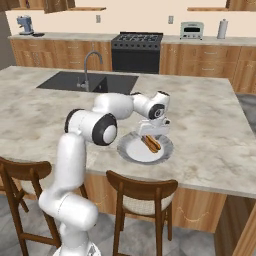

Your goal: Move the hot dog bun to the plate on the dining table and place the condiment next to that plate. Then navigate to the fridge and take the sausage and place it on the plate as well.

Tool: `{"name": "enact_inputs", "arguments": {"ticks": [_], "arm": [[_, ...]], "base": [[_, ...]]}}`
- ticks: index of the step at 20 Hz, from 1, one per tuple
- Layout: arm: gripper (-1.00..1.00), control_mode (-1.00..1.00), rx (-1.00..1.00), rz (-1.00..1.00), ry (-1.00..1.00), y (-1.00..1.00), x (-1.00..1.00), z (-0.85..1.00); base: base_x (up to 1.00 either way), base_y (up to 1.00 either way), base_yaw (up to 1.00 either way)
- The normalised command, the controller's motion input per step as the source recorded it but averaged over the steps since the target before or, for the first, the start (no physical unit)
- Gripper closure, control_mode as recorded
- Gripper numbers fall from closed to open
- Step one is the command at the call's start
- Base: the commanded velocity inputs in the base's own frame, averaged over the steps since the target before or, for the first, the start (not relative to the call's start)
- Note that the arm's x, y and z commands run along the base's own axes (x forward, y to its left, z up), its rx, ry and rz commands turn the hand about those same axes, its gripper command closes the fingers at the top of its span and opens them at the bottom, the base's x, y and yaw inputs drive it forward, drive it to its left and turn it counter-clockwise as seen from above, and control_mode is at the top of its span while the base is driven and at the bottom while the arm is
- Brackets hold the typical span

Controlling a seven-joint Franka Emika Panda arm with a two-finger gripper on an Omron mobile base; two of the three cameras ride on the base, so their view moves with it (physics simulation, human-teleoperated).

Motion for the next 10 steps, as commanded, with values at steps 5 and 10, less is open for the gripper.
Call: {"name": "enact_inputs", "arguments": {"ticks": [5, 10], "arm": [[-1.0, -1.0, -0.28, 0.0, -0.63, 0.36, -0.85, 0.48], [-1.0, -1.0, -0.06, 0.0, -0.44, 0.33, -0.8, 0.39]], "base": [[0.0, 0.0, 0.0], [0.0, 0.0, 0.0]]}}
